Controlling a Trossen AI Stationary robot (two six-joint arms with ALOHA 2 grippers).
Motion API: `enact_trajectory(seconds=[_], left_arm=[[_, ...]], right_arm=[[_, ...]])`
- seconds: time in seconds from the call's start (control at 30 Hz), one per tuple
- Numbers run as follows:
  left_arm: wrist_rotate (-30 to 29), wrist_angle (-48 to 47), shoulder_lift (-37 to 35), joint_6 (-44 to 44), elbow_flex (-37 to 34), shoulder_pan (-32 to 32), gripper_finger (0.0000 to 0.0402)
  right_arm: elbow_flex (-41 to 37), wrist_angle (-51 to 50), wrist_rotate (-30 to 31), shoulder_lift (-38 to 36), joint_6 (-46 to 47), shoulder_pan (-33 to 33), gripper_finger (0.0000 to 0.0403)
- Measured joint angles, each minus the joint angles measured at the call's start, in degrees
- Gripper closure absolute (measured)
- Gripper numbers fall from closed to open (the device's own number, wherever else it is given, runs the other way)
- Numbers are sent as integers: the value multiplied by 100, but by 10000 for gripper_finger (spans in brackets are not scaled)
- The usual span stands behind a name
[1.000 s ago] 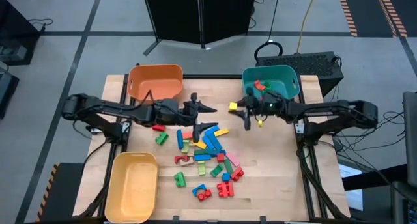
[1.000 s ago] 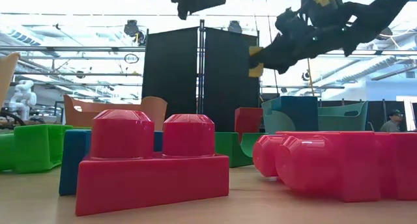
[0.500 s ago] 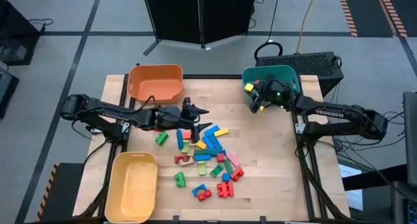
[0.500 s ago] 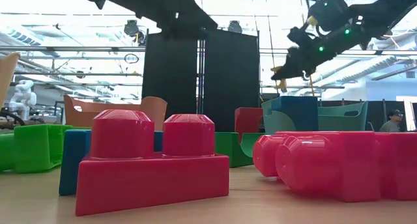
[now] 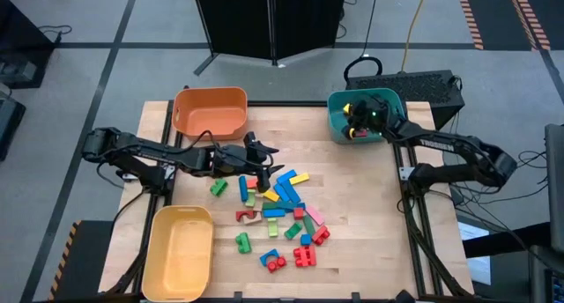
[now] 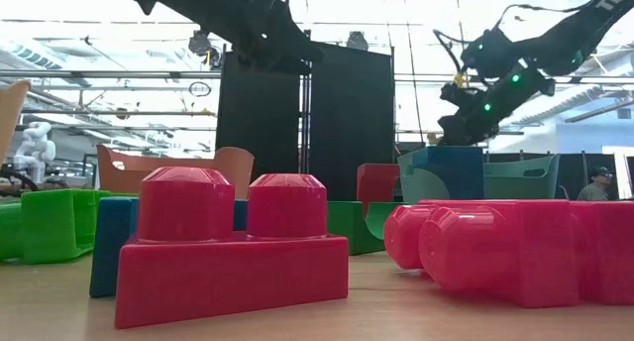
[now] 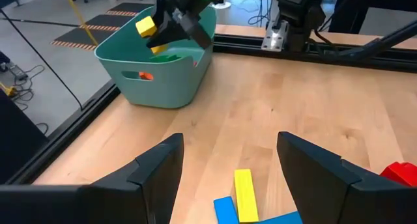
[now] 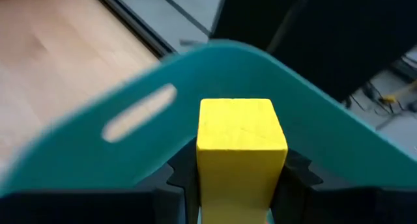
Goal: Sort blocks by size
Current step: Put the yellow arch block into the blue bin
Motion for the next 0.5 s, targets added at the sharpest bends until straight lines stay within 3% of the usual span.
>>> enact_trajectory(seconds=[0.27,0.5], left_arm=[[0,-13,0,12,0,0,155],[0,-71,0,102,0,0,155]], right_arm=[[0,39,-584,659,-28,-552,284],[-1,223,-643,1183,-94,-927,284]])
